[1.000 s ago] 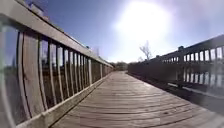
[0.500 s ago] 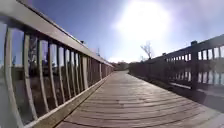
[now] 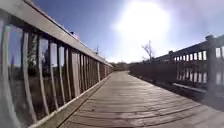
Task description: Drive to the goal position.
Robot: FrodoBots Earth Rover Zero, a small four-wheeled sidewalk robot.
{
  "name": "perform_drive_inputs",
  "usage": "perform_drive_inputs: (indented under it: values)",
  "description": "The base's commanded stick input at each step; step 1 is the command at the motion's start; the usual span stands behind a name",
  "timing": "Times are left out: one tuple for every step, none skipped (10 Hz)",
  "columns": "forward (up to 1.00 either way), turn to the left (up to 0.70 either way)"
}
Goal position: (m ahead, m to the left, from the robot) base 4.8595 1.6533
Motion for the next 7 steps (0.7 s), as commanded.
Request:
perform_drive_inputs:
  values:
    - [1.00, 0.00]
    - [1.00, 0.00]
    - [1.00, 0.00]
    - [1.00, 0.00]
    - [1.00, 0.00]
    - [1.00, 0.00]
    - [1.00, -0.01]
